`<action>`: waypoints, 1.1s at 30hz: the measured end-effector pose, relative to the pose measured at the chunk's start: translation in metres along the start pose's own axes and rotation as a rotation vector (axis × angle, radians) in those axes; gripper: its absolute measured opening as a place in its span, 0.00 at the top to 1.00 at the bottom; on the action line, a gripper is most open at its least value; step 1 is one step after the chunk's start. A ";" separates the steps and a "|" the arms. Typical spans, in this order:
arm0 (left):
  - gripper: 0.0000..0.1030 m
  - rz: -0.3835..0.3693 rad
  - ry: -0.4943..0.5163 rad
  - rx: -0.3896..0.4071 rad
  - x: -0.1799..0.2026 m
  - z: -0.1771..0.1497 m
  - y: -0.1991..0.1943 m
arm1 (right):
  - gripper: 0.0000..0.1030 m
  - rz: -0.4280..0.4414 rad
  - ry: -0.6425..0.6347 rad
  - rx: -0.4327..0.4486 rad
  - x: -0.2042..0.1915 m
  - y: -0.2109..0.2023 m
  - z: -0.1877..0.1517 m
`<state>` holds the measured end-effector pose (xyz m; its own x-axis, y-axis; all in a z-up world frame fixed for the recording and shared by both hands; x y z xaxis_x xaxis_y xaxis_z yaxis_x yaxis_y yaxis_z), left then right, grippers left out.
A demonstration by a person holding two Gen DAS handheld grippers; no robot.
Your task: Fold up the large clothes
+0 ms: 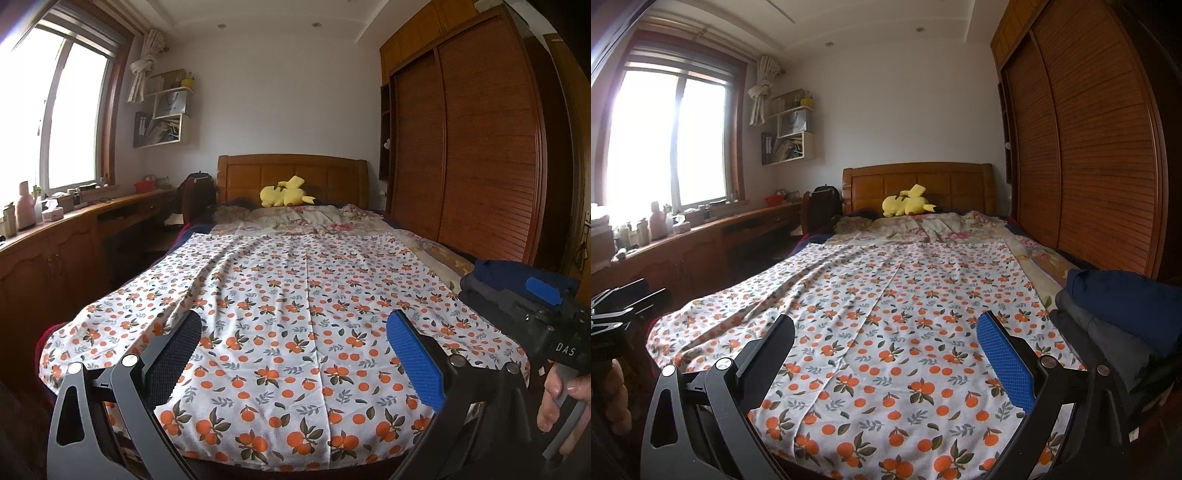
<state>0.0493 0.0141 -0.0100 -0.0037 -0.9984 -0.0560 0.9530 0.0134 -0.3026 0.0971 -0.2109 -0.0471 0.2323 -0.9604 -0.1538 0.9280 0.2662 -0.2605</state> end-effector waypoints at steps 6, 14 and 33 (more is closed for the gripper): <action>0.02 0.004 0.003 -0.001 0.000 -0.001 0.001 | 0.07 0.000 0.000 -0.001 0.000 -0.001 0.000; 0.02 0.004 0.010 -0.010 -0.004 -0.005 0.003 | 0.07 0.000 0.001 -0.003 -0.001 0.001 -0.001; 0.02 0.001 0.020 -0.014 -0.002 -0.007 0.004 | 0.07 -0.004 0.008 -0.012 -0.004 0.005 -0.009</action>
<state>0.0514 0.0166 -0.0175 -0.0088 -0.9971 -0.0753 0.9486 0.0155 -0.3162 0.0978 -0.2047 -0.0559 0.2262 -0.9608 -0.1601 0.9253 0.2633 -0.2730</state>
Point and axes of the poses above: each gripper's, at about its wrist camera, not at the fingertips, and y roughly the way its jaws point, x to its right, z to its top, the point moved 7 cm from there along y, roughly the way its jaws point, and after that the axes turned 4 degrees about y, right-handed, at the moved point
